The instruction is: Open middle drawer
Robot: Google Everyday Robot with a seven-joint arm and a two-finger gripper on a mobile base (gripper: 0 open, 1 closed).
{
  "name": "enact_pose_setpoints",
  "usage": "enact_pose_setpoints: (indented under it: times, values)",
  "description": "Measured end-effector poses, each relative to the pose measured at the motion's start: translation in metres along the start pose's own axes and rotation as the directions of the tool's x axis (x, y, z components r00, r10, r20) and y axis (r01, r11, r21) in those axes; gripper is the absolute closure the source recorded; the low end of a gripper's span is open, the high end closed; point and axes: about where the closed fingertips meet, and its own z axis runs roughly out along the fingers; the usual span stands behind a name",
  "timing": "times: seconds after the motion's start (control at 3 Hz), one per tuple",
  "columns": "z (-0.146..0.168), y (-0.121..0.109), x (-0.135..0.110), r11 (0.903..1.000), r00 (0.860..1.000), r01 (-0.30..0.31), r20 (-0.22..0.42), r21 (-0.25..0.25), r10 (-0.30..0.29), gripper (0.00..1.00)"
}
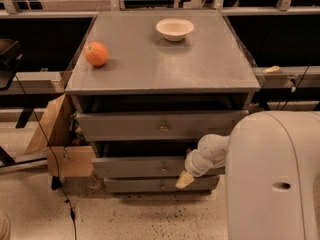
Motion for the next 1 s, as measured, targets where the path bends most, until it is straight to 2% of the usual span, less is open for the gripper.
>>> enact_pose_setpoints:
  times: [1.0]
  values:
    - [-0.016, -0.004, -0.008, 1.0, 1.0, 0.0, -0.001, -0.001, 0.0, 0.95]
